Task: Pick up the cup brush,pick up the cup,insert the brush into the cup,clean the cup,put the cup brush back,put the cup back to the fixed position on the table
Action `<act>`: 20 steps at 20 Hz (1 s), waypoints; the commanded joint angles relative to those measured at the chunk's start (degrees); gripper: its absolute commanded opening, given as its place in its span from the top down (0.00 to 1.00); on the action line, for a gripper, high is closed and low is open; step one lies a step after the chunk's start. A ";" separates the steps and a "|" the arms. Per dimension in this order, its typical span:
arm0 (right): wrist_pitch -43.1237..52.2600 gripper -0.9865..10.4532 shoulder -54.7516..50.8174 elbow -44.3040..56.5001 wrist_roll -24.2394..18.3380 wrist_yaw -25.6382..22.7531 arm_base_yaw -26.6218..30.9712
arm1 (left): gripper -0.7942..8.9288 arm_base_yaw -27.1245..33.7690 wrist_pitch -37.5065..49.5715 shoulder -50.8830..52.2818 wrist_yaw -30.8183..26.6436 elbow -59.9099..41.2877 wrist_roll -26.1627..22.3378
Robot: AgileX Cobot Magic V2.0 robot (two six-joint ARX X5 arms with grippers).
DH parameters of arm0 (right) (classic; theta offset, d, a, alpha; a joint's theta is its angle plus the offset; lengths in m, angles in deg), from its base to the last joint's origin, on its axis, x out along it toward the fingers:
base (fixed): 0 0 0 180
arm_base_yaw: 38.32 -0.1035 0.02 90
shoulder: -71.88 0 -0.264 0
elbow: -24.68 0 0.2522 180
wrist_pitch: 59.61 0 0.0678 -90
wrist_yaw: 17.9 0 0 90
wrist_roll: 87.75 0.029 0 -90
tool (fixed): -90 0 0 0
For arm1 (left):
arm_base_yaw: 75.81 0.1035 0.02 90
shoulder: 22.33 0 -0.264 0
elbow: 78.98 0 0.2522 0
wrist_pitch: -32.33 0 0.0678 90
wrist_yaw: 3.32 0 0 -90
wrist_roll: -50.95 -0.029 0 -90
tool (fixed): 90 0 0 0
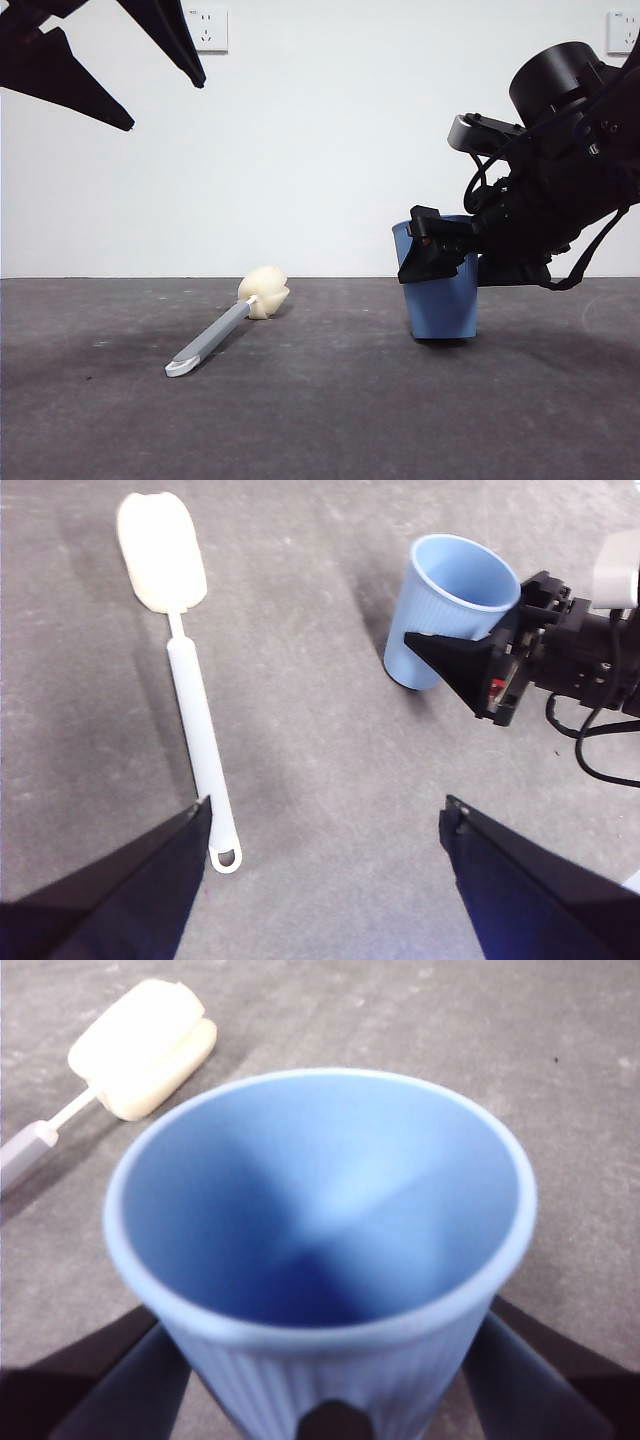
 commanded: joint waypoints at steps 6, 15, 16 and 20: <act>-7.56 0.57 -1.03 1.79 0.37 -0.31 -0.11 | 0.53 0.02 -0.28 -0.07 -0.26 -0.52 -0.98; -14.69 0.49 -8.22 1.79 1.01 0.02 -0.07 | 0.53 0.02 -0.92 -0.07 -0.28 -0.52 -0.94; -16.57 0.46 -8.22 1.79 0.98 0.00 -0.07 | 0.53 0.02 -1.31 -0.07 -0.26 -0.52 -0.94; -24.00 0.46 -11.50 1.79 1.95 0.11 -0.57 | 0.53 0.02 -2.69 -0.07 -0.31 -0.52 -0.94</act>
